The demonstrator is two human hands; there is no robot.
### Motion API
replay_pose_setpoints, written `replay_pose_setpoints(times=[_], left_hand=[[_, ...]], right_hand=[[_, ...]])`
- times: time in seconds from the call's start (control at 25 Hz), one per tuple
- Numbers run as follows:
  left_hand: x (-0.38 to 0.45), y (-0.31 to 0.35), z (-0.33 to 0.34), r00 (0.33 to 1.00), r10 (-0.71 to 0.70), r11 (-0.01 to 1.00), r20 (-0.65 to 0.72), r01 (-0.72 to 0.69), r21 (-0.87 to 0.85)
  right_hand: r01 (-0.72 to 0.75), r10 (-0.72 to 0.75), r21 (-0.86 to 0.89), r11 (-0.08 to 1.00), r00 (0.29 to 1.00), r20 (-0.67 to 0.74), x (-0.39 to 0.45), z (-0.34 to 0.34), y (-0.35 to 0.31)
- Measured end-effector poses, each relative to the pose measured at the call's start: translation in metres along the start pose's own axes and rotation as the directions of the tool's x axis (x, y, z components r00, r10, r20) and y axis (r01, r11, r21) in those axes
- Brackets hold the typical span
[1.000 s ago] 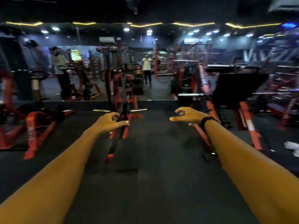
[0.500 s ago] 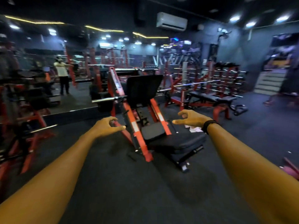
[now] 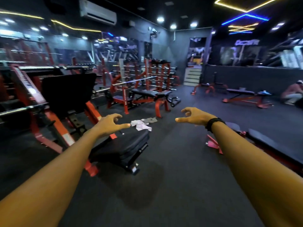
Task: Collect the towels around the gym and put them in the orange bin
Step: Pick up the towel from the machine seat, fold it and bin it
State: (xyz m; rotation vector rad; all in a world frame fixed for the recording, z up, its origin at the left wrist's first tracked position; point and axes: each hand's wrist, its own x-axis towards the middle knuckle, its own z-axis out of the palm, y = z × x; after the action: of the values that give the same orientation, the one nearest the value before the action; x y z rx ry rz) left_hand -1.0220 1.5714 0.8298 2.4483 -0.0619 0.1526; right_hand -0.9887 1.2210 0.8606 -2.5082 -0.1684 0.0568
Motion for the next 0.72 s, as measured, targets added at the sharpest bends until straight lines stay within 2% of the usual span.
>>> replay_pose_setpoints(times=[0.24,0.56,0.72], left_hand=[[0.122,0.030,0.054,0.986,0.126,0.992,0.107,-0.122,-0.035],[0.322,0.067,0.083,0.948,0.251,0.967,0.196,-0.234,-0.105],[0.397,0.089,0.115,0.926,0.291,0.955,0.239,-0.268,-0.125]], right_hand=[[-0.103,0.101,-0.019,0.994,0.991,-0.093,0.060,-0.033,0.062],[-0.225,0.229,0.046,0.973,0.955,-0.186,0.181,-0.079,0.099],[-0.280,0.282,0.039,0.959,0.937,-0.208,0.237,-0.097,0.124]])
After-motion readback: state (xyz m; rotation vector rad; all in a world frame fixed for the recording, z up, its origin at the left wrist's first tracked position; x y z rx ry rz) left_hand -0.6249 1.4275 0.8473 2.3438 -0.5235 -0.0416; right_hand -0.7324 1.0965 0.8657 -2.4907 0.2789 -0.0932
